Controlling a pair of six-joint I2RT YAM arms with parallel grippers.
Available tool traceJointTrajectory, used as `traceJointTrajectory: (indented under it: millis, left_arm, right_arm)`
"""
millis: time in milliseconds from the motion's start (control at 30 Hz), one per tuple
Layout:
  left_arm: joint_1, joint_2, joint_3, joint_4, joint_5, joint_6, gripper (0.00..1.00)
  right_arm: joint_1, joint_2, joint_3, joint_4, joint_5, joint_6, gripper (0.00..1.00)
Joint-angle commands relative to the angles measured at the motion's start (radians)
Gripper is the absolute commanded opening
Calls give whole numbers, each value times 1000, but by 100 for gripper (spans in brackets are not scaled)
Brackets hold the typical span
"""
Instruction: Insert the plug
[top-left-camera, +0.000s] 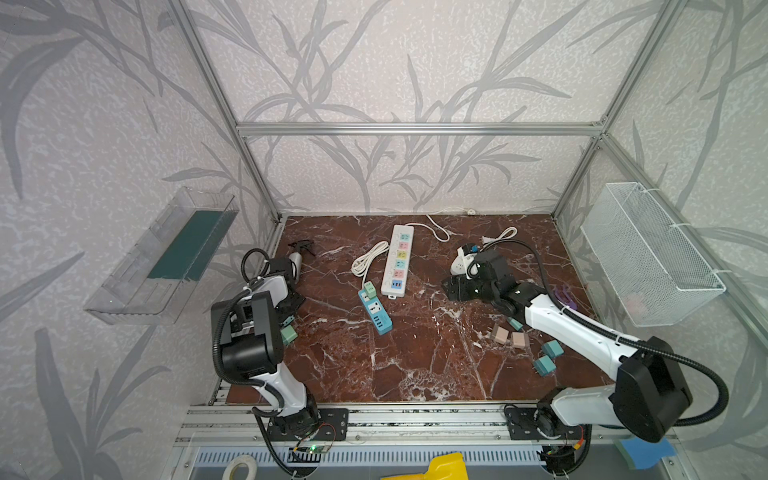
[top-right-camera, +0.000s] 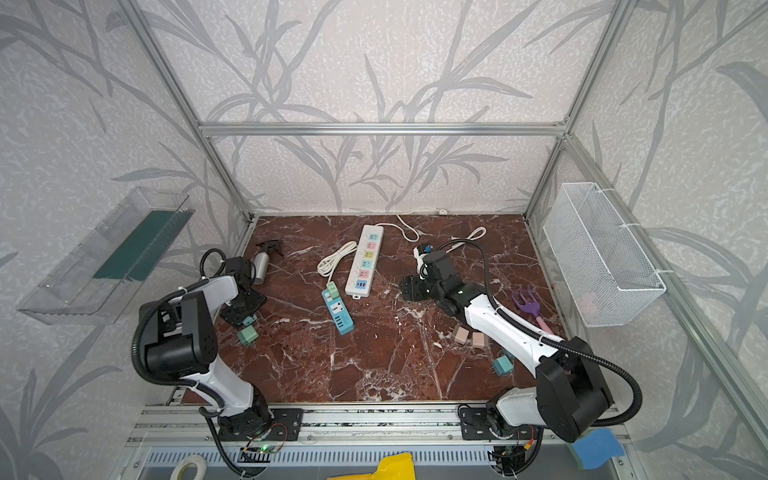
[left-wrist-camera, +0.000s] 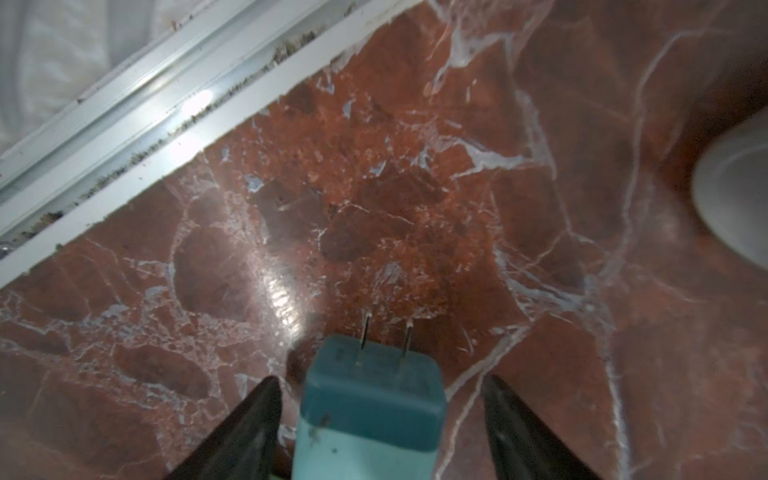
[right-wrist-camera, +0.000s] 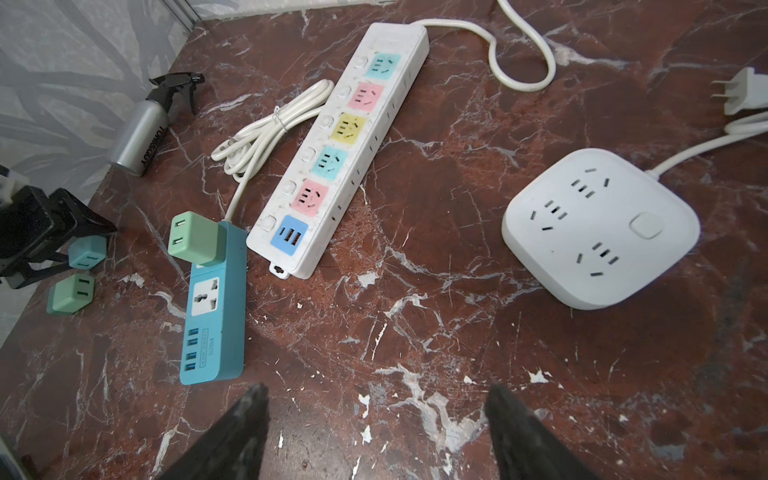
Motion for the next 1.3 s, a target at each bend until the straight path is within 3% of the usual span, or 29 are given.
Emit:
traceJointTrajectory:
  millis: [0,167,400,600,800,1067,1133,1200,1267]
  left_arm:
    - [8,27,27,-41,16,17,68]
    - [6,30,35,-44,30,50,45]
    - [-44,-34,27,-51,31,90,35]
    - [-199,-105,29,-65,25,98,31]
    - [-334,-207,-67,-47,80,49,31]
    - [-411,-338,-336,33,142,-258,34]
    - [-451,-367,-360,30,78,-291,34]
    - [-473,-385,-374,45,72,-309,40]
    - [-478,-389,-366,44,82,-308,52]
  right_arm:
    - [-10,-34,-10,46,-29,15,79]
    - [-17,-39,-12,54,-36,22,77]
    - [-29,-39,-40,112,-98,63,75]
    - [-31,-44,-42,119,-109,64,74]
    - [-30,-57,-55,135,-116,68,73]
    - [-29,-92,-76,116,-134,73,72]
    - [-30,-104,-85,107,-143,68,72]
    - [-30,-115,-94,92,-148,57,72]
    - [-29,-126,-99,72,-145,50,72]
